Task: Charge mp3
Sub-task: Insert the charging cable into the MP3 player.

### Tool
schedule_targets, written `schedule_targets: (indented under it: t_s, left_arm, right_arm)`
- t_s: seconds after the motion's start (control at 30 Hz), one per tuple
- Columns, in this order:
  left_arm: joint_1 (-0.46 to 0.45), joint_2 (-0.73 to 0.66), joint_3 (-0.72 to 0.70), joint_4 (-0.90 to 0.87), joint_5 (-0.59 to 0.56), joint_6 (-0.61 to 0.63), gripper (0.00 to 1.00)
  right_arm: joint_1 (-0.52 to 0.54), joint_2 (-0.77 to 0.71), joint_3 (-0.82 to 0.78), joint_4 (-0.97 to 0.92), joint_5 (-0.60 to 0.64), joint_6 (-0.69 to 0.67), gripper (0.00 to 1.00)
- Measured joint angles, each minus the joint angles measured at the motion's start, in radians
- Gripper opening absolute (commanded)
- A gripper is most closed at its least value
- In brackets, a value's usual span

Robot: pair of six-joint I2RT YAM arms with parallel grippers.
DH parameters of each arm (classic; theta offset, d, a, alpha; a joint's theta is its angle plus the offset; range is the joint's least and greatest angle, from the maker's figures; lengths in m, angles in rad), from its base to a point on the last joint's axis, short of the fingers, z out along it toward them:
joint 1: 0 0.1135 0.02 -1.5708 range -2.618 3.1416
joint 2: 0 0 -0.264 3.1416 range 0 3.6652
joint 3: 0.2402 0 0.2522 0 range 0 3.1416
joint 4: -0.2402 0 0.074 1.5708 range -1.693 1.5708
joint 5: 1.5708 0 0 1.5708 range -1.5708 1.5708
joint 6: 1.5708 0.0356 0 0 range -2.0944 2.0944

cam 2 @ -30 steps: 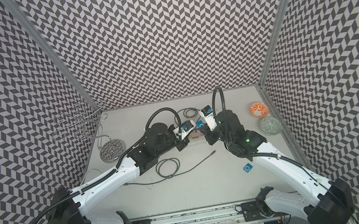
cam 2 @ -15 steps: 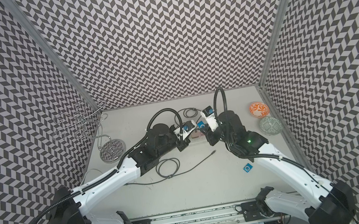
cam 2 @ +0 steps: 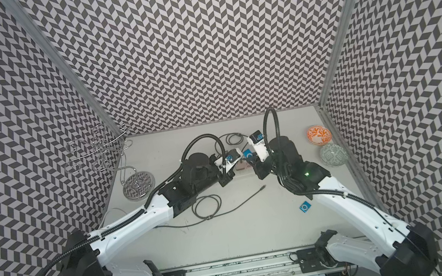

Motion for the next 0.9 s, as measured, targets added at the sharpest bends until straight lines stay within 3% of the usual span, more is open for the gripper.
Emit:
schedule_targets:
  t_s: [0.9]
  left_arm:
    - [-0.019,0.004,-0.002,-0.003,-0.043,0.060,0.00]
  right_arm:
    - [-0.010,-0.004,-0.014,0.006,-0.028,-0.011,0.12]
